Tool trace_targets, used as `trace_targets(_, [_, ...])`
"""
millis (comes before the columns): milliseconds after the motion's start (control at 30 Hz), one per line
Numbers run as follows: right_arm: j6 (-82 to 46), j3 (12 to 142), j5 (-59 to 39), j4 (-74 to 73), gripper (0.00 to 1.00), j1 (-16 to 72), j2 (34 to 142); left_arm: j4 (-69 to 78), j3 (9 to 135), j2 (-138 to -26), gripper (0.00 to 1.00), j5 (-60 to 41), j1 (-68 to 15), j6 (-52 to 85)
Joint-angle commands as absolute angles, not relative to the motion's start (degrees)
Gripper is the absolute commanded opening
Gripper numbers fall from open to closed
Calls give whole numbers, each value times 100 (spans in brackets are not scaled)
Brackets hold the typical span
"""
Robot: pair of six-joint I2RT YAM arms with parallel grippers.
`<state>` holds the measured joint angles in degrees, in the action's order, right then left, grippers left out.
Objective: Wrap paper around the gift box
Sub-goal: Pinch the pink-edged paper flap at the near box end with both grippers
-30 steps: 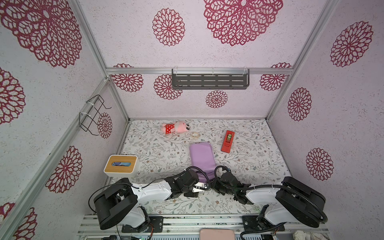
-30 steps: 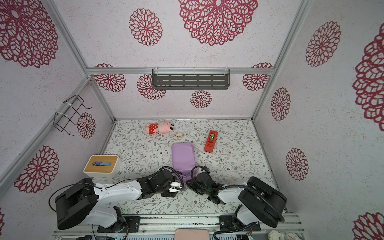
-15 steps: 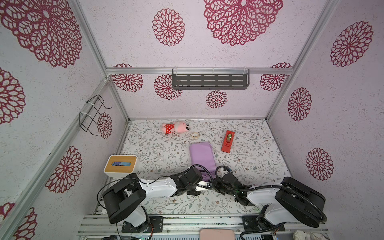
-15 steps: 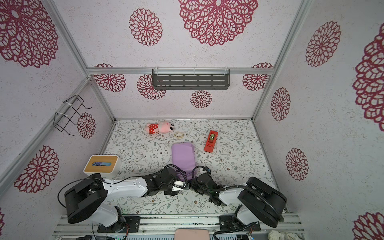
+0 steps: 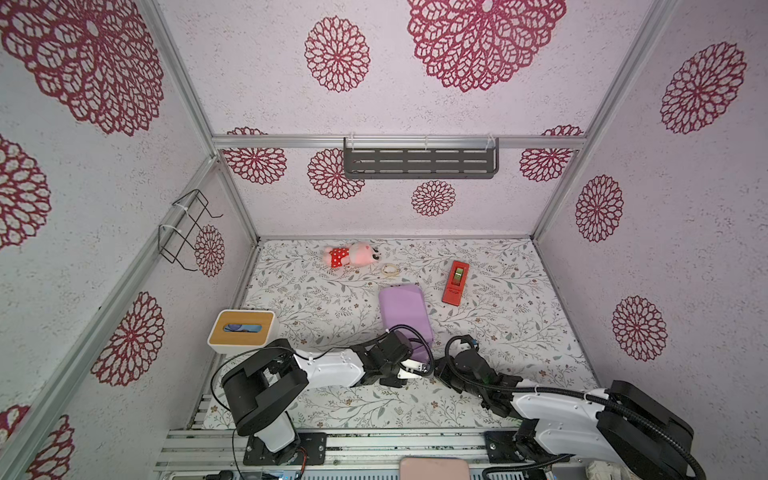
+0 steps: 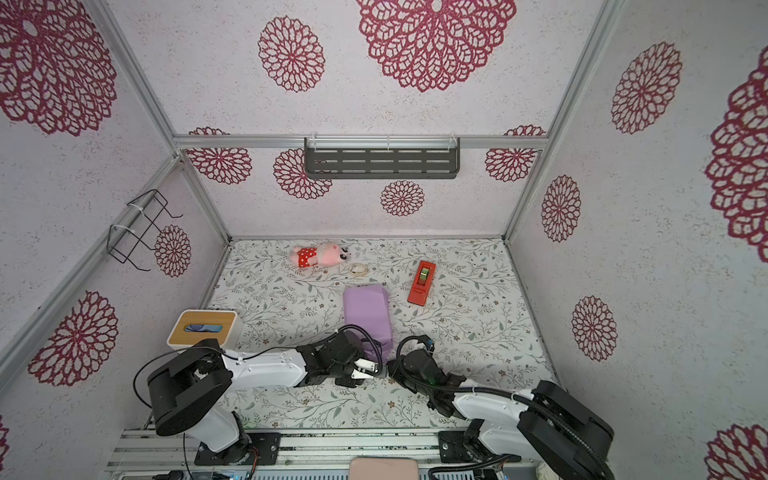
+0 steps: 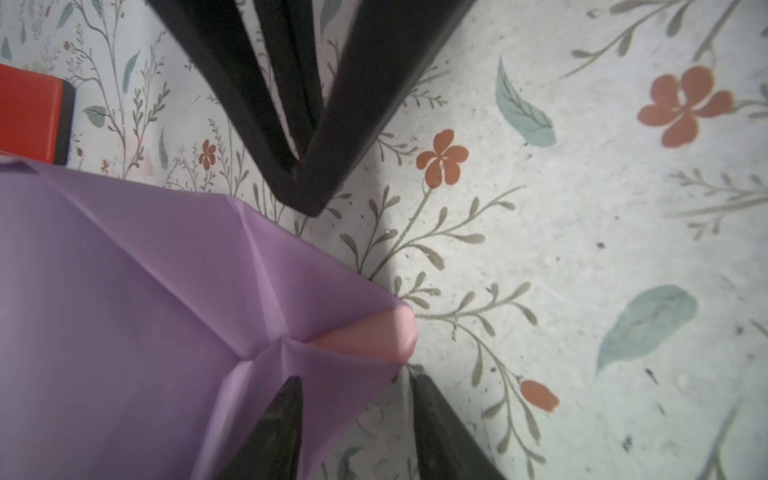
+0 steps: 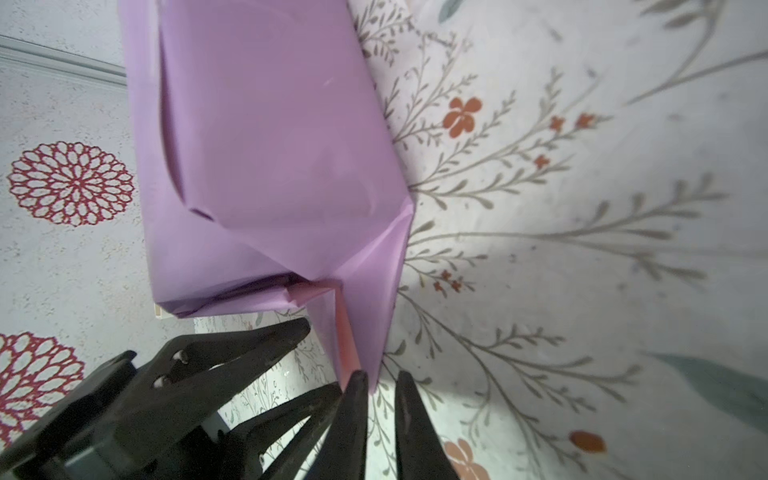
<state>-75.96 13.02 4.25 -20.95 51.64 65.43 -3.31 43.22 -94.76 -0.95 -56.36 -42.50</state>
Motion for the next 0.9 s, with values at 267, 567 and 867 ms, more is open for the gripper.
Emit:
trace_targets(267, [-7282, 1282, 581, -1360, 15, 4778, 6061, -677, 4636, -9879, 39, -275, -5601, -4588])
trace_targets(567, [-7200, 1282, 551, -1213, 13, 4729, 6040, -782, 4726, -9958, 23, -361, -5597, -4610])
trace_targets(867, [-6988, 1394, 349, -1148, 12, 4736, 6218, -744, 4774, -9865, 7, -497, -5550, -4490])
